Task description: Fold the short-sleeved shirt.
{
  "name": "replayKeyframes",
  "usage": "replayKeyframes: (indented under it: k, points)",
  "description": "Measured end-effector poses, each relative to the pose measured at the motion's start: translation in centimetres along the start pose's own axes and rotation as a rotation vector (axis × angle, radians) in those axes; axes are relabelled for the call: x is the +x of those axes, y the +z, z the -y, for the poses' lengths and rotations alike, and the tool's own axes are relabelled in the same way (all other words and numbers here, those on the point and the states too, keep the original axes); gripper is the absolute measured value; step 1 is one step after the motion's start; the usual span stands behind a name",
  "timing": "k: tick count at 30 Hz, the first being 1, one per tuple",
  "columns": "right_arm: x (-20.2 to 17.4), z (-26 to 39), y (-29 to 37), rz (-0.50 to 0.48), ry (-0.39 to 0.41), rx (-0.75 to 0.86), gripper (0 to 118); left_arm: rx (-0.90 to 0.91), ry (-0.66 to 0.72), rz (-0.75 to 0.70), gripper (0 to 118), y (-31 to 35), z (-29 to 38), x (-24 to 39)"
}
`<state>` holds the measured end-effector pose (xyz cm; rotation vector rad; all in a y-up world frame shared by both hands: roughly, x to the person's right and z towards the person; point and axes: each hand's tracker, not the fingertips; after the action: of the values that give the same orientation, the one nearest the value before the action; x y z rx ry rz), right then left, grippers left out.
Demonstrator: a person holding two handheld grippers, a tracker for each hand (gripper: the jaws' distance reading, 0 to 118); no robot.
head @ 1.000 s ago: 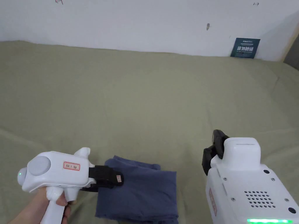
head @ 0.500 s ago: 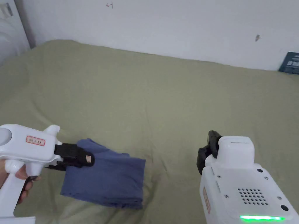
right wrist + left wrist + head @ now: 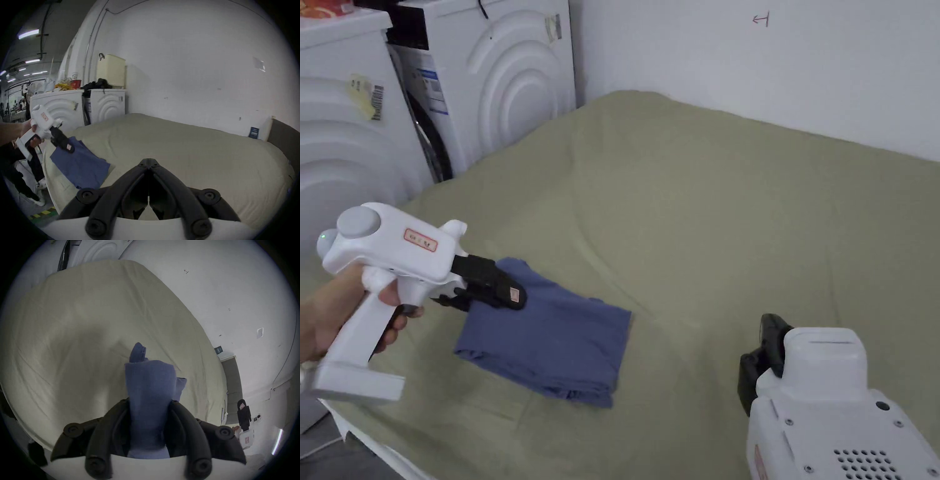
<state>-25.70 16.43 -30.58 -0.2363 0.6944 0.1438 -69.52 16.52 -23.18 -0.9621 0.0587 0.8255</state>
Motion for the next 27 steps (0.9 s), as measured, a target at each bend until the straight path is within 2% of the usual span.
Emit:
replayKeyframes:
  k: [5,12,13,14,15,19,21,23,24,25,26,27]
  points:
    - [-1.0,1.2,-1.5,-0.013,0.001,-0.028,0,-0.033,-0.041,-0.040,34,-0.7,-2.7,-0.3]
    - [-0.6,2.6,-1.9,0.000,-0.003,-0.066,0,-0.080,-0.074,-0.081,34,-1.7,-4.1,0.0]
    - [-0.6,2.6,-1.7,-0.005,0.001,-0.067,0,-0.080,-0.085,-0.091,47,-1.8,-4.0,0.0]
    - [-0.5,2.5,-1.7,-0.004,0.005,-0.069,0,-0.050,-0.102,-0.130,78,-1.8,-3.9,0.0]
    - [-0.3,2.4,-1.5,-0.007,0.006,-0.069,0,-0.022,-0.116,-0.169,117,-1.7,-3.7,0.3]
    - [0.6,1.6,-0.3,-0.010,-0.014,-0.054,0,0.129,-0.093,-0.158,113,1.5,-0.7,2.4]
    - [1.2,1.1,0.9,-0.011,-0.024,-0.042,0,0.147,-0.132,-0.162,112,3.0,1.4,5.0]
    - [2.3,0.5,2.5,-0.008,-0.029,-0.028,0,0.230,-0.174,-0.162,103,2.9,0.1,6.6]
    - [2.9,0.2,3.3,-0.007,-0.037,-0.020,0,0.254,-0.180,-0.124,75,3.0,1.0,8.2]
    - [3.5,-0.2,4.4,-0.002,-0.045,-0.012,0,0.249,-0.178,-0.056,35,3.2,1.8,10.1]
    - [4.4,-0.6,5.5,0.002,-0.052,-0.005,0,0.237,-0.177,0.006,1,2.9,2.3,11.6]
    - [5.3,-0.8,6.5,0.005,-0.054,0.001,0,0.232,-0.206,0.015,1,2.2,3.4,14.0]
